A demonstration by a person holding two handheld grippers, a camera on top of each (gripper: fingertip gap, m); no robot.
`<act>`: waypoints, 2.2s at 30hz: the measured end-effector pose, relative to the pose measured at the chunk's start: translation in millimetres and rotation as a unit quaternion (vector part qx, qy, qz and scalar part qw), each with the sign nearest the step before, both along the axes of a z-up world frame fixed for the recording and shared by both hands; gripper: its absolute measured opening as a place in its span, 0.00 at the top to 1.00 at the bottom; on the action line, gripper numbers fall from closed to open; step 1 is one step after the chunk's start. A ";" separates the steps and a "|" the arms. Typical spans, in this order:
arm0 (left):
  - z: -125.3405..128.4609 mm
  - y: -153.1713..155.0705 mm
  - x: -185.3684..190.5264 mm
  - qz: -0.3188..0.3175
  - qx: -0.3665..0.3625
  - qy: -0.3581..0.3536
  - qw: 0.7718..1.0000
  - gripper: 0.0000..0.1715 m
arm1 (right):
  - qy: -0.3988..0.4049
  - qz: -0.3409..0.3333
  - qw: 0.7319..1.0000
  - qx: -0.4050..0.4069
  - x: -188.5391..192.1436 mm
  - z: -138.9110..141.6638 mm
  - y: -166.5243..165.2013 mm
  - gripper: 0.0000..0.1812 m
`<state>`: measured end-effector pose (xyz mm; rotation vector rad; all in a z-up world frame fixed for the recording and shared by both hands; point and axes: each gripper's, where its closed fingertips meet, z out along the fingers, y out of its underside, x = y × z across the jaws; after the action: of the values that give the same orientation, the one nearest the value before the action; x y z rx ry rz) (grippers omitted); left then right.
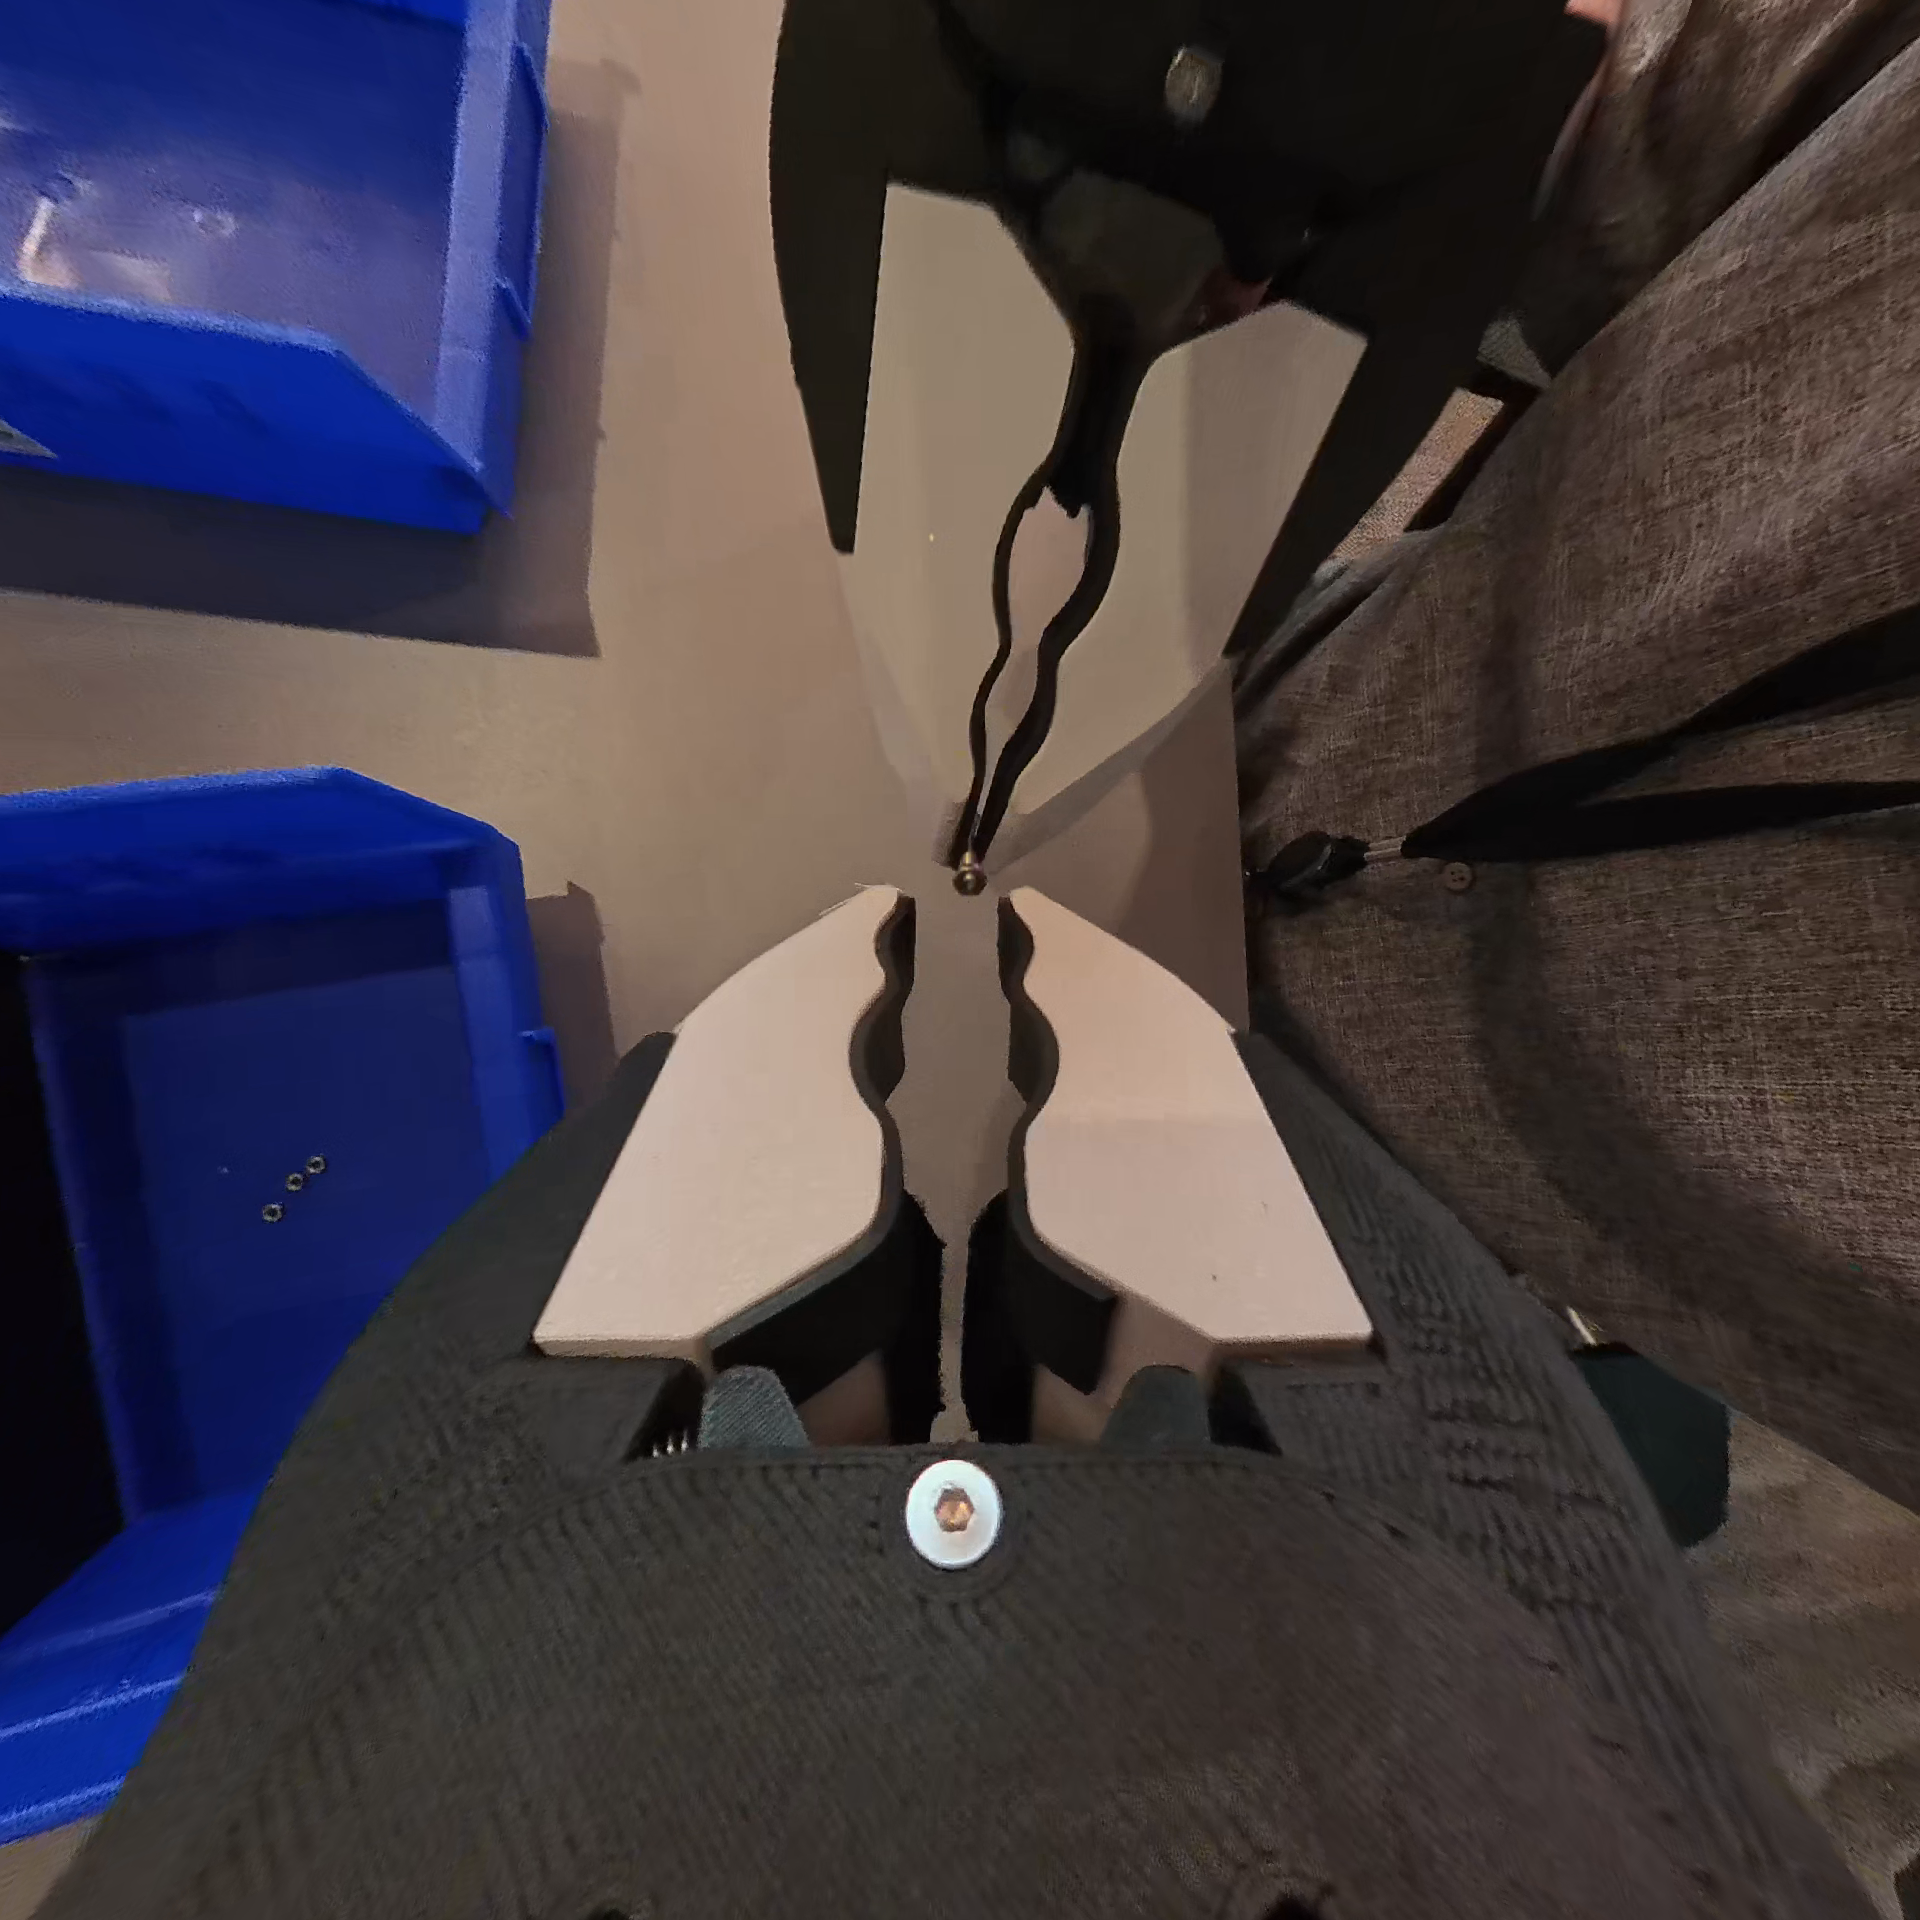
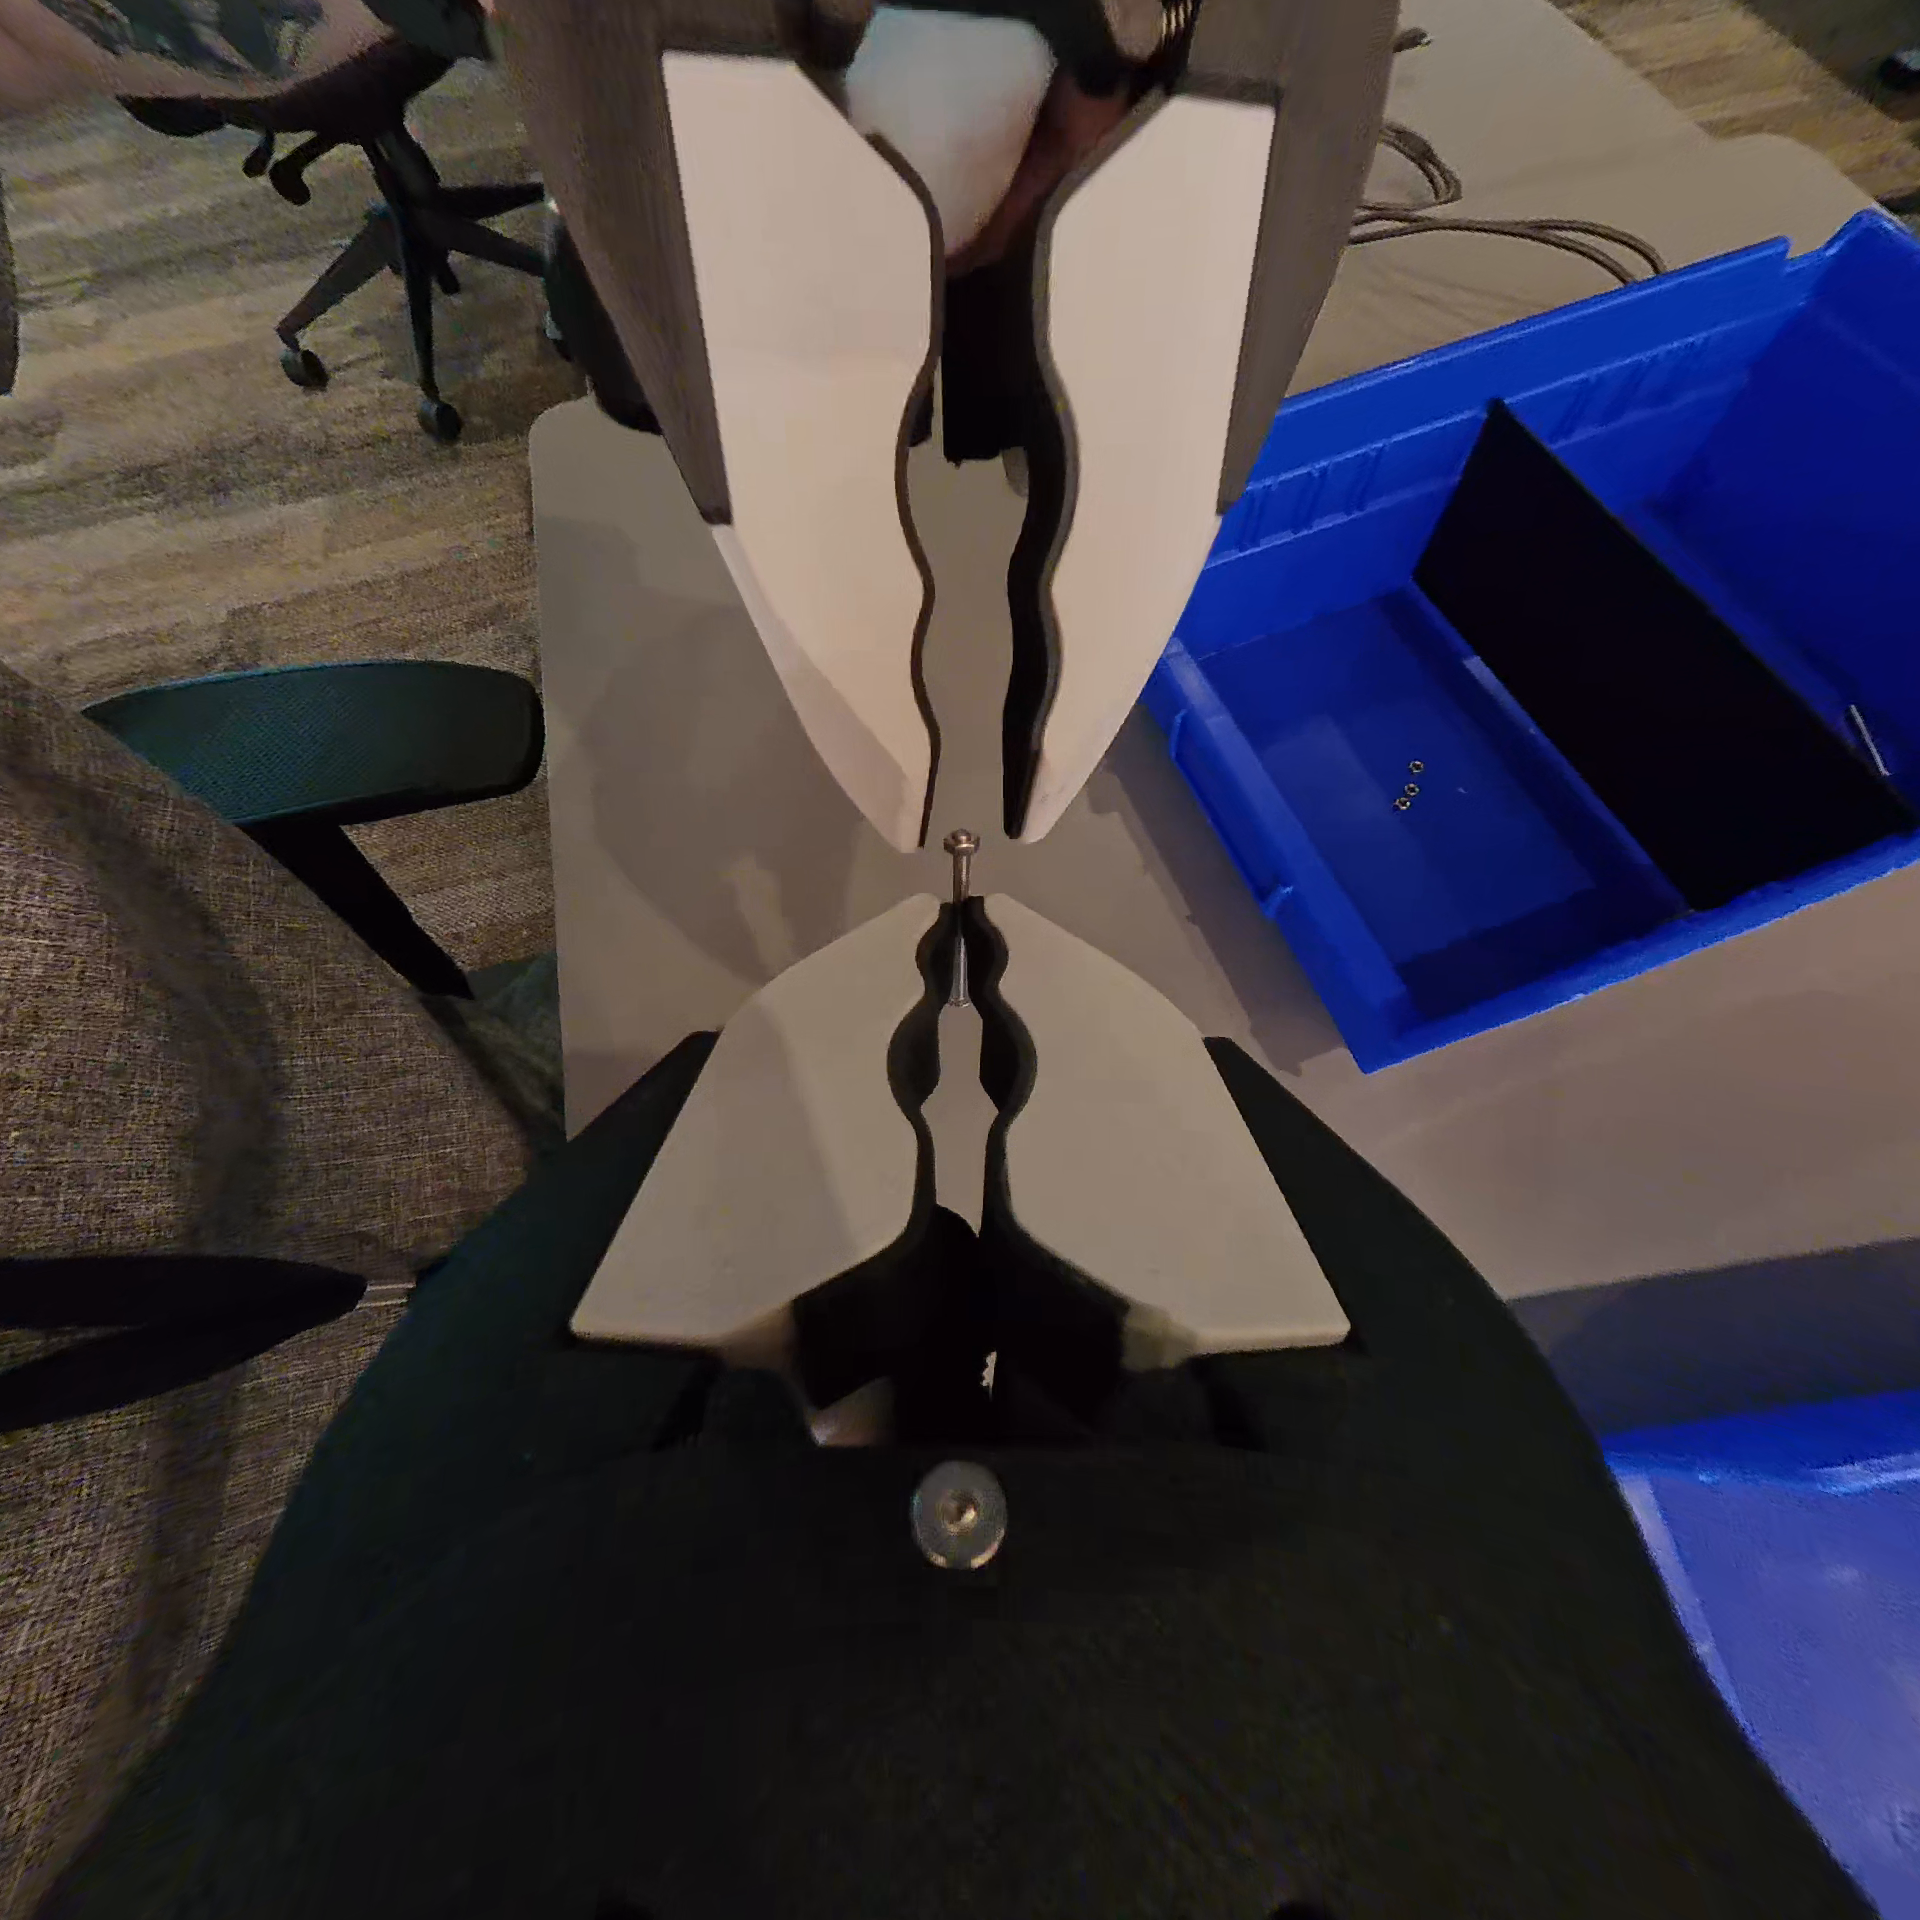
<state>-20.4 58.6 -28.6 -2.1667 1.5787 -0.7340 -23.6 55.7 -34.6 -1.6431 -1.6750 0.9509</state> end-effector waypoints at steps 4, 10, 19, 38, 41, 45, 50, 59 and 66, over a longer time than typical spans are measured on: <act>4.2 0.4 3.7 -0.005 0.004 -0.006 1.000 0.95 | 0.000 -0.003 1.000 0.004 -1.0 0.7 -0.1 0.99; 3.7 -0.6 6.9 -0.004 -0.005 -0.013 1.000 0.96 | -0.002 -0.006 1.000 0.008 0.6 0.6 0.3 0.99; 1.3 -8.3 7.0 -0.053 0.029 0.009 0.998 0.97 | 0.003 0.023 1.000 -0.017 0.3 -1.1 -7.4 0.99; 38.8 -40.9 21.1 -0.278 0.157 -0.130 0.939 0.95 | 0.145 0.266 0.859 -0.414 16.6 41.5 -51.3 0.99; 45.4 -35.5 17.6 -0.244 0.148 -0.133 0.949 0.86 | 0.138 0.235 0.886 -0.375 13.2 36.5 -44.7 0.99; 45.4 -17.1 8.3 -0.164 0.133 -0.113 0.971 0.83 | 0.098 0.132 0.958 -0.236 5.2 18.1 -24.7 0.99; 24.0 4.4 -5.0 -0.048 0.081 -0.039 0.995 0.89 | 0.039 0.013 0.998 -0.057 1.9 5.5 1.9 0.99; 10.3 10.6 -1.0 0.060 0.048 -0.007 0.997 0.89 | -0.004 -0.037 0.999 0.032 -1.1 -0.3 9.4 0.99; 2.0 7.8 2.0 0.058 0.042 -0.005 0.997 0.90 | -0.001 -0.034 0.999 0.035 -1.4 2.8 6.3 0.99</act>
<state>-18.4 66.4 -26.6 -2.1694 1.4395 -0.6302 -25.0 62.0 -31.8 -1.6433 -1.6246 0.8484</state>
